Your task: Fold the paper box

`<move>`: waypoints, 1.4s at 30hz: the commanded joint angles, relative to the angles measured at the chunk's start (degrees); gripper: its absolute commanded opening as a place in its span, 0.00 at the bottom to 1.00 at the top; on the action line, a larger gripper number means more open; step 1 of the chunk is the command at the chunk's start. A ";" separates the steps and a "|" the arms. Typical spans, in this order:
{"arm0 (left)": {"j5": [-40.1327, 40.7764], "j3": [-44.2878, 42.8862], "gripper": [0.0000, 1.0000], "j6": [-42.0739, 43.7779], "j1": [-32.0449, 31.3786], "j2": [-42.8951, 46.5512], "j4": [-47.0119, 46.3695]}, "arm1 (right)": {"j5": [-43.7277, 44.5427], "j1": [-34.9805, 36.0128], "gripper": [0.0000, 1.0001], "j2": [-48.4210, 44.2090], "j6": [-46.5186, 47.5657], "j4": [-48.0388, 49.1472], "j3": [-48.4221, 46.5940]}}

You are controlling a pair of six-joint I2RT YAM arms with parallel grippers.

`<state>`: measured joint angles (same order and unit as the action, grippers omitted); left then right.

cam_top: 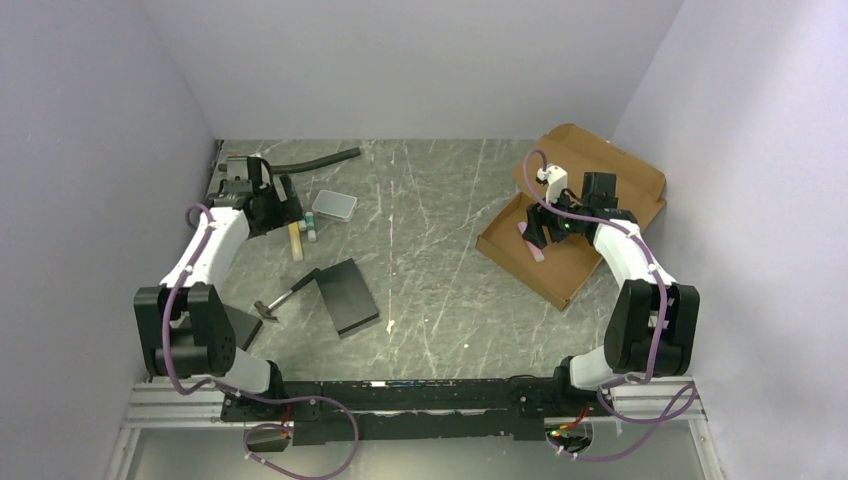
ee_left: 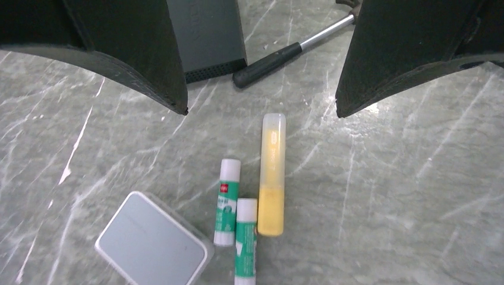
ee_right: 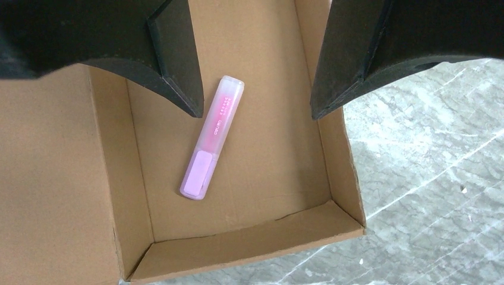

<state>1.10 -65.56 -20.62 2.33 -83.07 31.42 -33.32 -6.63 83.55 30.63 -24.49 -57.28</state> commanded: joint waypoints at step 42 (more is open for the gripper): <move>-0.40 -18.12 0.61 0.45 0.36 -31.32 15.97 | -1.54 2.33 0.73 0.30 2.33 -1.17 -2.23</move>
<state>-3.49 -80.07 -21.69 4.89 -111.77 44.34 -33.54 -4.69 83.57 31.92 -25.71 -57.28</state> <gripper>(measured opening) 0.647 0.721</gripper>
